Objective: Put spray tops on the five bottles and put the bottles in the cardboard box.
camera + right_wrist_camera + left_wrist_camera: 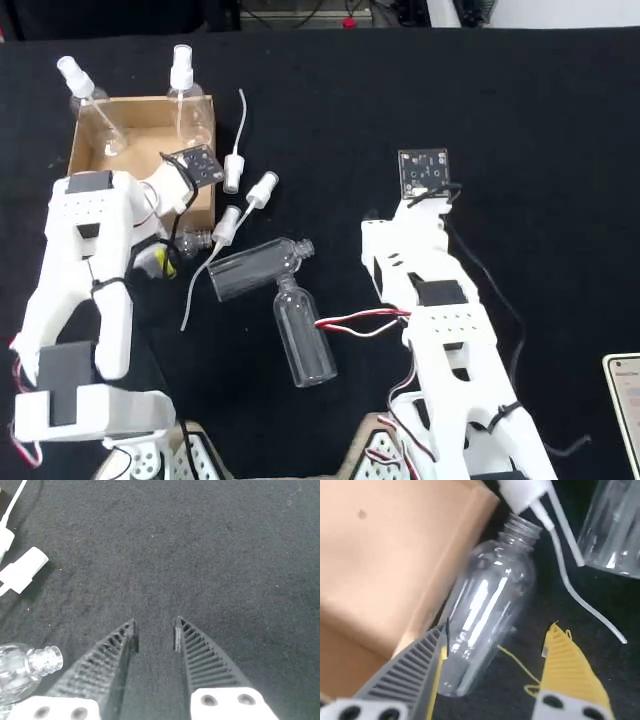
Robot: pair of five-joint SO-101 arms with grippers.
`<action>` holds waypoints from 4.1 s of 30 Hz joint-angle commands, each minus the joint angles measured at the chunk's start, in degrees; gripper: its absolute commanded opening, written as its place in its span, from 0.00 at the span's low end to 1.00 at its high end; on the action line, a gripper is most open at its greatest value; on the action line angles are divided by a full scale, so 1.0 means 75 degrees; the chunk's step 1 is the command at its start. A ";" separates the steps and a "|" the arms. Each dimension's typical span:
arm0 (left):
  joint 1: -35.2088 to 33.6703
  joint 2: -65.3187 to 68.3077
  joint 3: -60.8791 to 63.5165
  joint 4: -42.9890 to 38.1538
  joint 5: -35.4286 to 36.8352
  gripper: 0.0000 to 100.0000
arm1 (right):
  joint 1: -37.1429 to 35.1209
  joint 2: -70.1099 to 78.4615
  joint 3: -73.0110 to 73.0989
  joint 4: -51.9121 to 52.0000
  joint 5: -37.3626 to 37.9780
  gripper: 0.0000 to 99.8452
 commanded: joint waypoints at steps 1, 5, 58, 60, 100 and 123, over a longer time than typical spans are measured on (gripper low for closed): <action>0.0111 0.0305 -0.0135 -0.0211 0.0012 0.30 | 0.0117 0.0018 -0.0076 -0.0199 0.0059 0.11; 0.0111 0.0481 -0.0088 -0.0516 0.0012 0.30 | 0.0117 0.0018 -0.0076 -0.0199 0.0059 0.11; -0.1131 0.0539 -0.0990 0.3223 -0.0821 0.25 | 0.0117 0.0018 -0.0076 -0.0199 0.0059 0.11; -0.1037 0.0504 -0.1002 0.3223 -0.0832 0.25 | 0.0117 0.0018 -0.0064 -0.0199 0.0059 0.11; 0.0779 0.0551 0.0580 0.0117 -0.0152 0.33 | 0.0141 0.0018 -0.0076 -0.0199 0.0059 0.11; 0.0615 0.0492 -0.1272 0.3083 0.0973 0.07 | -0.0105 0.0006 -0.0170 0.0211 0.0000 0.12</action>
